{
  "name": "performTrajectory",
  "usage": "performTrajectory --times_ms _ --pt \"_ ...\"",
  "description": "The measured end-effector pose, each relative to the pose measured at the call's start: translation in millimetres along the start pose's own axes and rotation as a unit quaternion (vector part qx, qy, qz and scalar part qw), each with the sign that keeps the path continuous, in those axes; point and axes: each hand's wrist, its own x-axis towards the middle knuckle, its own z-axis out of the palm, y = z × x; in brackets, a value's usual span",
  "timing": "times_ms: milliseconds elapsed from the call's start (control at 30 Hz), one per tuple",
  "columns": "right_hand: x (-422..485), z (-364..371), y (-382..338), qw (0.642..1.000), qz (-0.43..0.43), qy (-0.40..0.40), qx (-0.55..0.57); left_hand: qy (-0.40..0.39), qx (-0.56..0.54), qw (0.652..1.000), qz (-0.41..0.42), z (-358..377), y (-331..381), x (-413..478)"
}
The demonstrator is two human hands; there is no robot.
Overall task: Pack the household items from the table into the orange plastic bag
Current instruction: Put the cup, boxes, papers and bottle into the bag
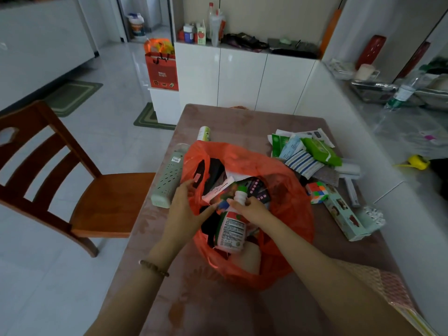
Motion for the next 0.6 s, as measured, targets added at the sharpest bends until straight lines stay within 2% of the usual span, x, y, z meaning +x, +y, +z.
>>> performTrajectory --times_ms 67,100,200,267,333,433,500,600 --pt "-9.5 -9.0 8.0 0.999 0.013 -0.033 0.041 0.045 0.041 0.994 0.091 7.2 11.0 -6.0" --pt "-16.7 -13.9 13.3 0.995 0.026 -0.058 0.074 0.037 0.056 0.989 0.135 12.7 16.0 -8.8" --pt "-40.2 -27.7 33.0 0.973 0.051 -0.11 0.197 -0.055 0.149 0.961 0.226 35.6 25.0 -16.9" --pt "-53.3 -36.1 47.0 0.961 0.06 -0.101 0.25 -0.128 0.197 0.945 0.227 55.3 17.7 -21.4" --pt "-63.2 -45.9 59.8 0.957 0.061 -0.072 0.274 -0.16 0.193 0.949 0.192 69.0 13.1 -26.5" --pt "-79.1 -66.9 73.2 0.948 0.039 -0.039 0.312 -0.129 0.172 0.962 0.171 81.9 14.6 -33.6" --pt "-91.8 -86.2 82.3 0.954 0.015 -0.008 0.301 -0.105 0.174 0.958 0.203 92.2 20.7 -36.7" --pt "-116.4 -121.5 104.7 0.956 -0.01 0.06 0.288 -0.121 0.154 0.947 0.254 117.7 39.5 -44.1"
